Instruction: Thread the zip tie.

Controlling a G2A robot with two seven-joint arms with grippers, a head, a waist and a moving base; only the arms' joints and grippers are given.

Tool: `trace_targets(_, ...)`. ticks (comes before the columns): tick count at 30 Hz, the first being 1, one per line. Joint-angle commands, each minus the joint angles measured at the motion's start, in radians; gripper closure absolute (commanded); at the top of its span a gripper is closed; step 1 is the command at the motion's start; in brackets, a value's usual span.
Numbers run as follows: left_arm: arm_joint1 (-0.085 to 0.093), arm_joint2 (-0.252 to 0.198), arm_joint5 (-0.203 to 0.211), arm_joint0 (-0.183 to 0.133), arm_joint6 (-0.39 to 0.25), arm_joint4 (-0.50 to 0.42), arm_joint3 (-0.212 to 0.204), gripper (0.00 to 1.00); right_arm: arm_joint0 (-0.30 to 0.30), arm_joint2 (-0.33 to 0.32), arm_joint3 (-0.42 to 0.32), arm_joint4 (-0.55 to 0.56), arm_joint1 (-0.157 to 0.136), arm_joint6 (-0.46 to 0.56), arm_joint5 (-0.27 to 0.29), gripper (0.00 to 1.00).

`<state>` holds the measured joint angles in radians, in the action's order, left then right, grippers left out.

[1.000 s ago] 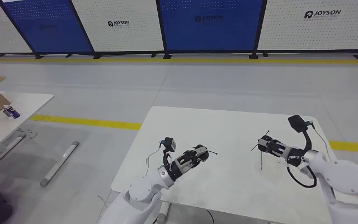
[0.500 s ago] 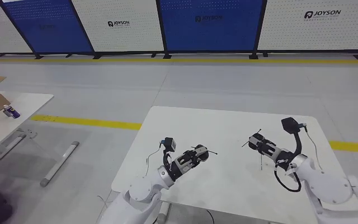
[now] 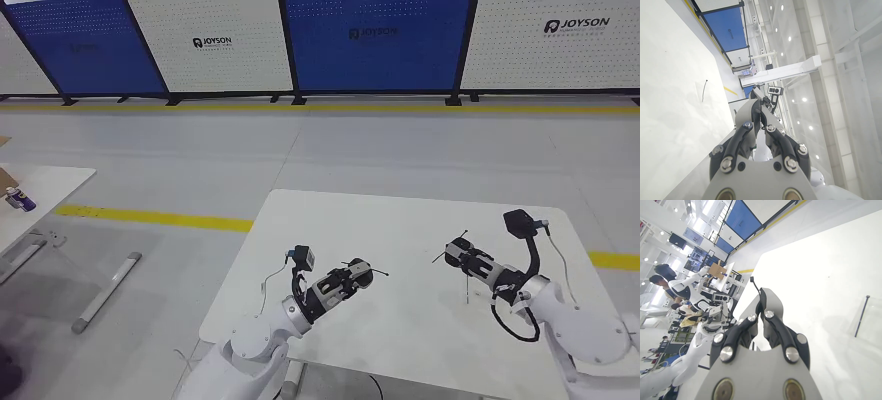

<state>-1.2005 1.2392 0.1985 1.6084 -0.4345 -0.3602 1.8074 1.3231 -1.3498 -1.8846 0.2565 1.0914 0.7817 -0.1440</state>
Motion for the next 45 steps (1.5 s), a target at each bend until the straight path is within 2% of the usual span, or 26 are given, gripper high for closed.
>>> trace_targets(1,0.000,0.000,0.000,0.000,0.000,0.000,0.000,1.00,0.000,0.000,0.000,0.000,0.000,0.000,0.000,1.00)
trace_targets(33,0.000,0.000,0.000,0.000,0.000,0.000,0.000,1.00,0.000,0.000,0.000,0.000,0.000,0.000,0.000,1.00)
trace_targets(38,0.000,0.000,0.000,0.000,0.000,0.000,0.000,1.00,0.035,0.018,-0.001,-0.049,0.010,-0.143,0.041,1.00)
trace_targets(41,0.000,0.000,0.000,0.000,0.000,0.000,0.000,1.00,0.052,0.036,-0.015,-0.021,0.015,-0.225,0.051,1.00)
trace_targets(45,0.000,0.000,0.000,0.000,0.000,0.000,0.000,1.00,0.066,0.092,-0.021,0.077,0.022,-0.303,0.013,1.00)
